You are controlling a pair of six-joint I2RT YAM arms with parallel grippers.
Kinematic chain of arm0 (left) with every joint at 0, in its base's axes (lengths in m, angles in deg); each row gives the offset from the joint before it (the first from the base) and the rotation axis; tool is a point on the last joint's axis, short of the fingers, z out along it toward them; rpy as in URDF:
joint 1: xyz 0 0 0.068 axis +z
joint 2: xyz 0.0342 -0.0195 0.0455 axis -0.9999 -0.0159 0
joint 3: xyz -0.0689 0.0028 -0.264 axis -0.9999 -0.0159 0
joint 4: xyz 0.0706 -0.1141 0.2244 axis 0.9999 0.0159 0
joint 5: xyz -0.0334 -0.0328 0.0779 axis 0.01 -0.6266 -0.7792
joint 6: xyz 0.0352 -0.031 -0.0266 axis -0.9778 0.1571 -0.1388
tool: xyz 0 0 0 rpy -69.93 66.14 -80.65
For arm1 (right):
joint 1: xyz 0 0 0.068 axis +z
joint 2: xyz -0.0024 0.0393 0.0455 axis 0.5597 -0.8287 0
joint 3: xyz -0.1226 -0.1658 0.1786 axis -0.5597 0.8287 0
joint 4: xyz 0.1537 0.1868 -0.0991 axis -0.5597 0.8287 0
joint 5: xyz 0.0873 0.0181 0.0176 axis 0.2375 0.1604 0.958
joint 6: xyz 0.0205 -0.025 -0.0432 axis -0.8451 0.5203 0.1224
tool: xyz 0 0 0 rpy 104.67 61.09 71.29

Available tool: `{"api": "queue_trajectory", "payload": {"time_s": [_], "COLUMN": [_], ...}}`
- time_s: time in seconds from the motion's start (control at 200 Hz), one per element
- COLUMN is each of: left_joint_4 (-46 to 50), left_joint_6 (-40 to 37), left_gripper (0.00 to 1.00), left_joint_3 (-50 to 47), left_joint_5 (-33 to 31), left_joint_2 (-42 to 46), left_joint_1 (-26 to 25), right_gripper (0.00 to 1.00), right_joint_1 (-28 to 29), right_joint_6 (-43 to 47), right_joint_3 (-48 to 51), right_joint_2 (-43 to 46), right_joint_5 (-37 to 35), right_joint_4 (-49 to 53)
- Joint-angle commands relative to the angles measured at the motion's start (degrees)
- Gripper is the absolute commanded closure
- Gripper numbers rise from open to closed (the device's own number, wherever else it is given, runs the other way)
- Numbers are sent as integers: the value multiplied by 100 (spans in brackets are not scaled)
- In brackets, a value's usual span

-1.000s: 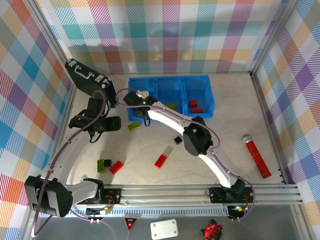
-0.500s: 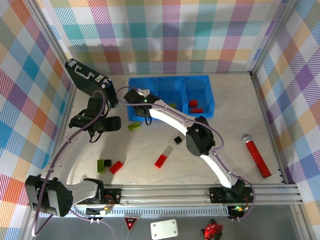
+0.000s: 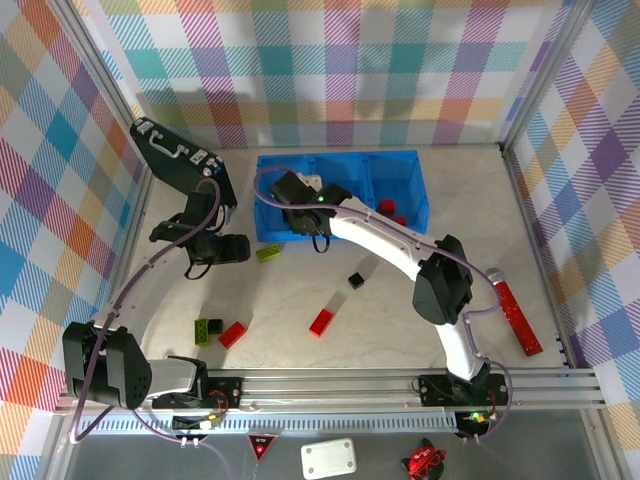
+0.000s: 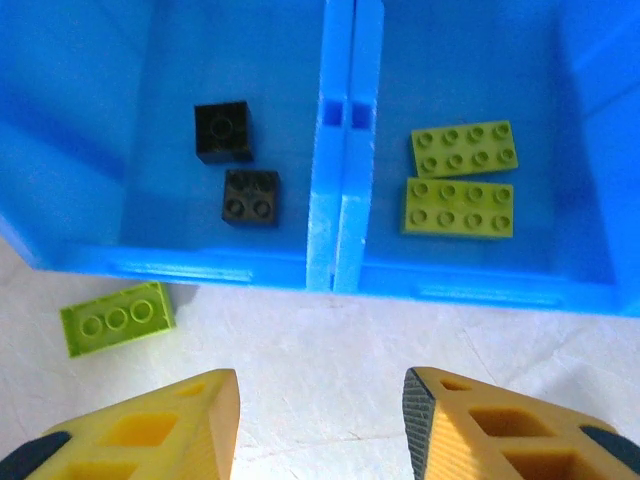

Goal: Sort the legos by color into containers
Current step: Place the lego in the container, then pick up the lego from the center of the table.

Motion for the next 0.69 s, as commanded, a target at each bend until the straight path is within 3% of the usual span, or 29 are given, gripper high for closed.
{"api": "queue_trajectory", "payload": {"time_s": [0.0,0.175,0.37,0.69], "left_joint_4": [260,240,-25,-2095], "left_joint_6": [267,675,961,-145], "left_gripper": [28,28,29,28], "left_joint_3": [254,353,389,-492], "left_joint_5": [363,764,524,1045], "left_joint_2": [-162,-424,-601,-667], "left_joint_1": [89,-7,-297,-514], "right_gripper": [51,51,51,51], "right_joint_1": [2,-187,-477,-1135], "right_joint_6": [-67,-287,-283,-15], "right_joint_3": [441,1405,2361,3516], "right_joint_2": [398,982,1708,2623], "right_joint_5": [79,392,537,945], "right_joint_4": [10,-320,-700,-1131]}}
